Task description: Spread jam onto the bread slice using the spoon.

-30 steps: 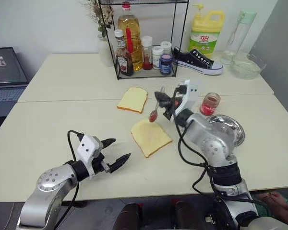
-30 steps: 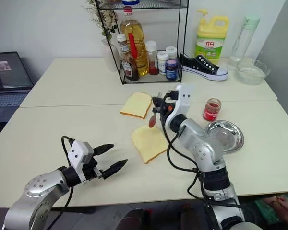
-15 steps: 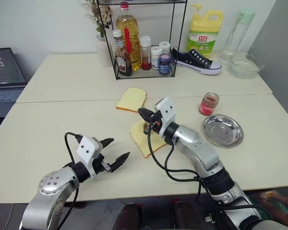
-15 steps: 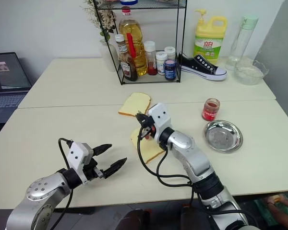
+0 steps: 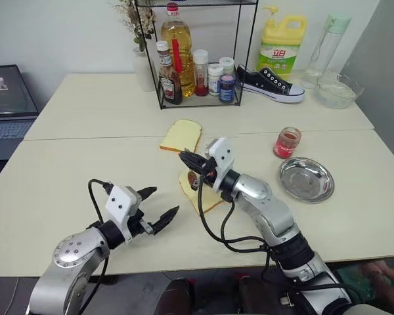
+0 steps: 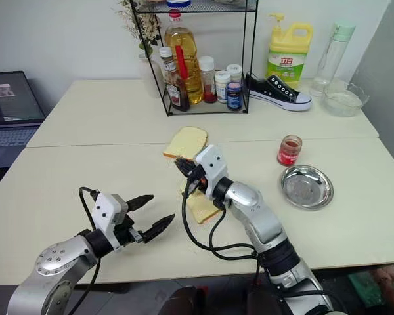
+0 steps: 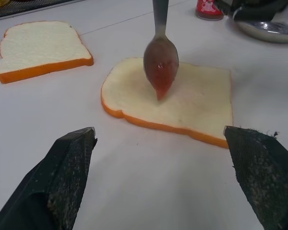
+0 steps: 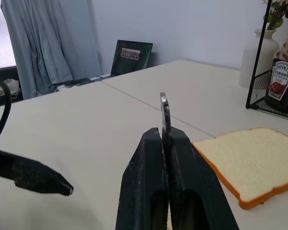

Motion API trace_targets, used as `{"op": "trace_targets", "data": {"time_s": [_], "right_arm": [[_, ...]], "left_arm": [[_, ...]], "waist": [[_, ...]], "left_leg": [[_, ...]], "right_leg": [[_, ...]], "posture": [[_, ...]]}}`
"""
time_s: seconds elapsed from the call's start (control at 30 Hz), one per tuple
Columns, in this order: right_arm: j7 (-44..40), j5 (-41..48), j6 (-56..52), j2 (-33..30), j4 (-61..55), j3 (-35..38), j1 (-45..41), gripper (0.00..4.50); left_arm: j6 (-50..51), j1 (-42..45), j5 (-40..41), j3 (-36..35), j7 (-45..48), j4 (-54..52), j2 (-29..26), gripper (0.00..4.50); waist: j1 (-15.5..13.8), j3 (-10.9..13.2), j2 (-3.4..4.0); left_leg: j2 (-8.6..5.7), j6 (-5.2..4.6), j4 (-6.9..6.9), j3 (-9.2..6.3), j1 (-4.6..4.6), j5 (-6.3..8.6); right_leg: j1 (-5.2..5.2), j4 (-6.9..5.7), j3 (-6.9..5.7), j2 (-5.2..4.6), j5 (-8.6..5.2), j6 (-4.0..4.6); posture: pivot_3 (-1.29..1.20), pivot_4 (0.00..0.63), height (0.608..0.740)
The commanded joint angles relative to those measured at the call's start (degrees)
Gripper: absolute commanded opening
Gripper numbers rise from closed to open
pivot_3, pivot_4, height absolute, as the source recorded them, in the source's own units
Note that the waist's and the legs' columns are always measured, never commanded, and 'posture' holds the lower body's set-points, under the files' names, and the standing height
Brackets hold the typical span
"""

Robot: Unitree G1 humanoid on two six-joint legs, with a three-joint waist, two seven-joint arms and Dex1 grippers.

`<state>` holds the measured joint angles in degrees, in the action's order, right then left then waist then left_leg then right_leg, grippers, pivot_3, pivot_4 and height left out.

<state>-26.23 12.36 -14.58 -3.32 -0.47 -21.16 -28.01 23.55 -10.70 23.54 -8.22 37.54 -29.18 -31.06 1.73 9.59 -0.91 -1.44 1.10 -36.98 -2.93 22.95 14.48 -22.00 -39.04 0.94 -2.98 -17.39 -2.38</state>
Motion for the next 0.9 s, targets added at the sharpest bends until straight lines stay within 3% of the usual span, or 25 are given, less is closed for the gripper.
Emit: {"op": "trace_targets", "data": {"time_s": [0.03,0.3,0.9], "right_arm": [[-1.47,-1.38,2.95,0.46,1.87,0.32,0.09,0.03],[-2.02,-4.57,7.23,-0.28,6.8,1.52,-1.14,0.03],[-1.85,-4.68,5.81,-0.84,3.13,5.04,-1.79,0.03]], "left_arm": [[-0.24,0.33,0.64,0.01,-0.48,-2.7,0.02,4.5],[-0.3,1.21,0.76,0.52,-0.81,-2.06,-0.18,4.5],[-0.32,2.62,1.23,0.69,0.05,-0.81,-0.66,4.5]], "waist": [[0.03,0.0,0.0],[-0.03,-0.01,-0.01],[-0.04,0.0,-0.01]], "left_leg": [[0.0,0.0,0.0,0.0,-0.01,0.0],[0.0,0.0,-0.01,-0.01,-0.04,0.0],[-0.01,0.01,-0.01,-0.03,-0.05,0.0]], "right_leg": [[0.0,0.0,0.0,0.0,0.0,0.0],[0.04,0.0,-0.02,0.0,0.0,0.0],[0.08,0.0,-0.02,0.0,0.0,0.0]], "posture": [[0.0,0.15,0.74],[0.0,0.15,0.74],[0.0,0.15,0.74]]}}
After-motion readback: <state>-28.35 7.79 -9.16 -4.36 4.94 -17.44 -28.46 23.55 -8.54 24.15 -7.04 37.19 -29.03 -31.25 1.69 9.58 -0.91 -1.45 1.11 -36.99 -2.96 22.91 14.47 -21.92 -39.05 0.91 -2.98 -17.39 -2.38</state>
